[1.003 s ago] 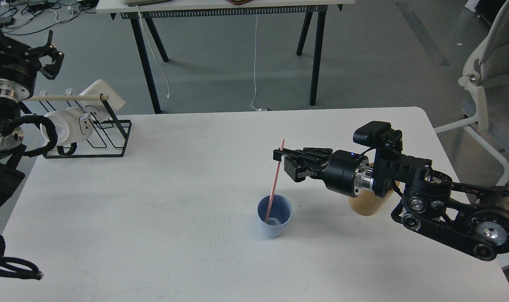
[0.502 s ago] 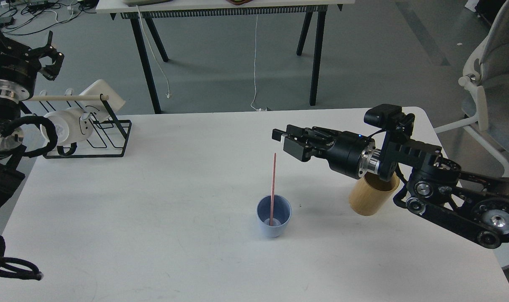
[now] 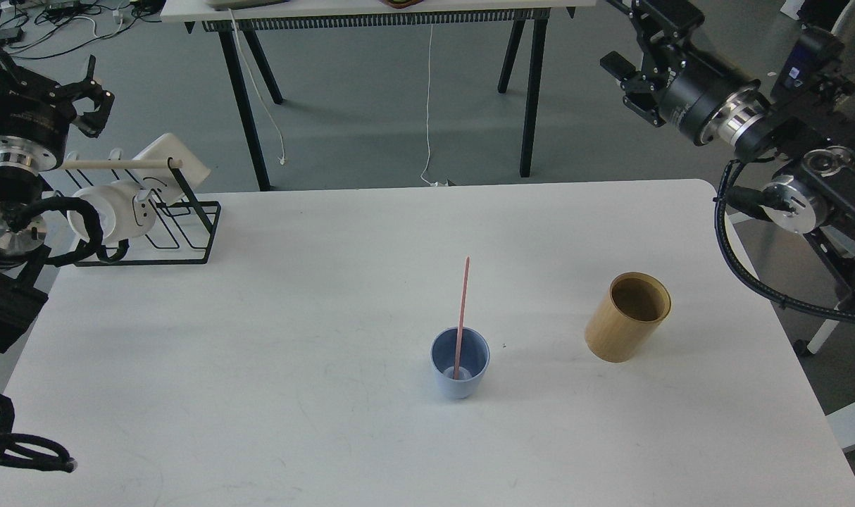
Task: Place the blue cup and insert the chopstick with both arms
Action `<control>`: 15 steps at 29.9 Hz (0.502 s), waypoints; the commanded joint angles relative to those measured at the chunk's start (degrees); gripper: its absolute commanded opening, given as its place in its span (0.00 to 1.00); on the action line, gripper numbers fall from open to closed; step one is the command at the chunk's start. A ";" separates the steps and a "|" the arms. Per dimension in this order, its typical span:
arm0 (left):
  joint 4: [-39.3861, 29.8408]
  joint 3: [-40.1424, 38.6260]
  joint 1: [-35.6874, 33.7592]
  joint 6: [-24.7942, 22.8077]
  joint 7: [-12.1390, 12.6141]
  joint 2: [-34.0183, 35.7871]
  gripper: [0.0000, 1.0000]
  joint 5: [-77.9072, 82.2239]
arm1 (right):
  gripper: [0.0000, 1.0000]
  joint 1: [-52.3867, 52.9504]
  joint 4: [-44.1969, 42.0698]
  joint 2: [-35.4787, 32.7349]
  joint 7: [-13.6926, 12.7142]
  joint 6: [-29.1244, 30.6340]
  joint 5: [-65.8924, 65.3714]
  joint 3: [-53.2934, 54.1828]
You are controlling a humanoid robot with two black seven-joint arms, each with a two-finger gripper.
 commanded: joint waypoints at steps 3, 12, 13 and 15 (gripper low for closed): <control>-0.06 -0.04 -0.47 0.00 0.22 -0.94 1.00 0.09 | 1.00 0.30 -12.81 4.94 -0.40 4.82 13.31 6.01; 0.02 0.05 -1.17 0.00 1.27 -2.97 1.00 0.09 | 1.00 5.57 -34.61 16.01 -0.75 14.21 29.83 9.97; -0.06 0.05 -1.26 0.00 1.80 -3.05 1.00 0.09 | 1.00 6.01 -35.67 16.98 -1.10 15.09 31.68 9.97; -0.06 -0.04 -2.22 0.00 2.85 -3.84 1.00 0.00 | 1.00 7.24 -37.26 18.48 -2.33 16.07 34.76 9.97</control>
